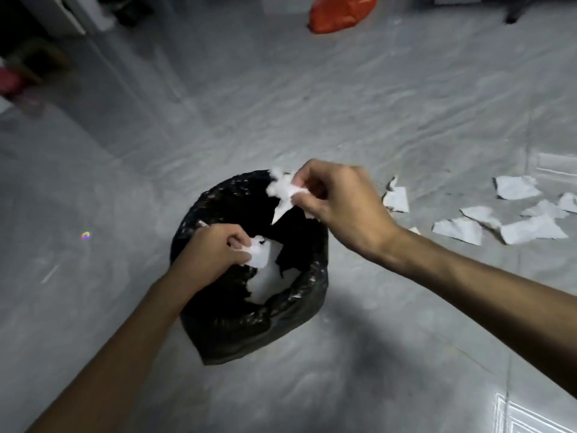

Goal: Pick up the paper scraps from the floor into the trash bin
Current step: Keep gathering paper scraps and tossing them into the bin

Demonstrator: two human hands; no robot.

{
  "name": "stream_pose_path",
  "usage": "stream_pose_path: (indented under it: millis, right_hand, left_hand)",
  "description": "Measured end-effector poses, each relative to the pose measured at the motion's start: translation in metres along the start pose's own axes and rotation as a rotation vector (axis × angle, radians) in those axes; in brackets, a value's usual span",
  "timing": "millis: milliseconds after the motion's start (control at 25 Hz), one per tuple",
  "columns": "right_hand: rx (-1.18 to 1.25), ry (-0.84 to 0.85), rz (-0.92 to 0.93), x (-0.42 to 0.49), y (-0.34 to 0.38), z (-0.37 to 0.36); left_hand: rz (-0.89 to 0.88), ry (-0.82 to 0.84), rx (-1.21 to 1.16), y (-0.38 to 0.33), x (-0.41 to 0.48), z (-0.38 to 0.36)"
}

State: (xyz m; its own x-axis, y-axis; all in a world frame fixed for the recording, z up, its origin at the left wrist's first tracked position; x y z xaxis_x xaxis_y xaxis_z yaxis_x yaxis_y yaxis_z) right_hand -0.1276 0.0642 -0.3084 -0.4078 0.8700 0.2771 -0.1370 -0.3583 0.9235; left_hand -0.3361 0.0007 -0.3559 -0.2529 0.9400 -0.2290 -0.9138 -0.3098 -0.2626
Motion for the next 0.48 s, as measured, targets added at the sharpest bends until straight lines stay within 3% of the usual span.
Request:
stream_pose_path:
  millis: [80, 200, 320, 480]
  right_hand:
    - [-0.198, 0.201, -0.053, 0.009, -0.011, -0.024]
    - [-0.377, 0.469, -0.167, 0.019, -0.024, -0.033]
    - [-0.316, 0.406, -0.165, 0.032, -0.015, 0.004]
    - [-0.332, 0.291, -0.289, 0.026, -0.01, 0.095]
  left_hand:
    - [0.062, 0.087, -0.017, 0.015, 0.003, -0.01]
    - [0.09, -0.106, -0.059, 0.011, 0.007, 0.004]
    - [-0.015, -0.287, -0.099, -0.029, 0.017, 0.026]
    - [-0.237, -0.235, -0.167, -0.112, 0.033, 0.041]
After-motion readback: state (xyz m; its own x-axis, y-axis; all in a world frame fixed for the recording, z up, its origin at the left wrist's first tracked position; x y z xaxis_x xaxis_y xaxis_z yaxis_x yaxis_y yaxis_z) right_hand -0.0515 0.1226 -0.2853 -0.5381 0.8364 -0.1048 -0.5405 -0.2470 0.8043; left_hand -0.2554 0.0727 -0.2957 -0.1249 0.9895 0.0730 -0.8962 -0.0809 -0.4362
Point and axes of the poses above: each hand's wrist, its own x-axis towards the middle knuckle, its own z-axis out of the back of the hand, y = z × x, the point moved 4 cm from there along x, towards the middle knuckle, and after that the axes turned 13 degrees about x, right-handed, at the moved point
